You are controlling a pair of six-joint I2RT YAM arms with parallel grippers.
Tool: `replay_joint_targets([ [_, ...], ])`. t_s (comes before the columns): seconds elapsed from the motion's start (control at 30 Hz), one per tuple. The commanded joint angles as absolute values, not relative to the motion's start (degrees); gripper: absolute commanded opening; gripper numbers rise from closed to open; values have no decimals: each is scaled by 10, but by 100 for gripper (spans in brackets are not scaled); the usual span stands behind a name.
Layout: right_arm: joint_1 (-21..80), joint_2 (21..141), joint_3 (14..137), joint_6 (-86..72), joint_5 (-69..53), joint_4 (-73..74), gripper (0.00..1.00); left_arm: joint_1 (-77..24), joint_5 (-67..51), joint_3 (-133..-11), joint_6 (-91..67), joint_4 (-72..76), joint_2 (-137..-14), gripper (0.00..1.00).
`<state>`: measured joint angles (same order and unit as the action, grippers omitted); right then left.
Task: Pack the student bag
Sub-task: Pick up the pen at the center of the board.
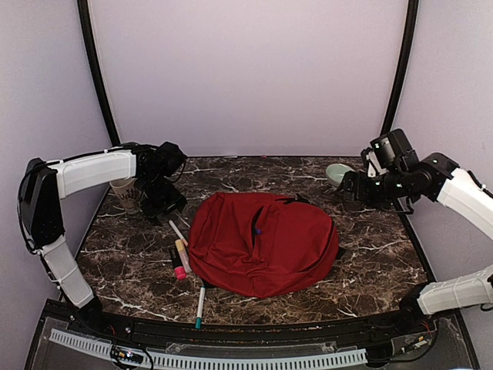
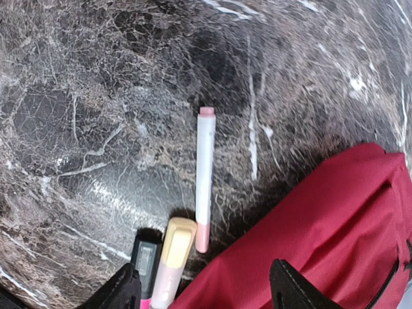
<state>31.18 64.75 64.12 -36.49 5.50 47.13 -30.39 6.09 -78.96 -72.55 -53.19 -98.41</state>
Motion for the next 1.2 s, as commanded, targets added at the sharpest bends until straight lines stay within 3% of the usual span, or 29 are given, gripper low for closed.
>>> replay_joint_targets([
  [0.0,310,605,622,-407,79,497,89,-289,55,-802,-837,-543,-1011,70],
  [0.83,310,494,584,-531,103,570,85,-225,-2,-793,-768,-463,-1164,46],
  [1.17,310,528,597,-534,98,555,85,-214,-11,-788,-742,-434,-1185,7],
])
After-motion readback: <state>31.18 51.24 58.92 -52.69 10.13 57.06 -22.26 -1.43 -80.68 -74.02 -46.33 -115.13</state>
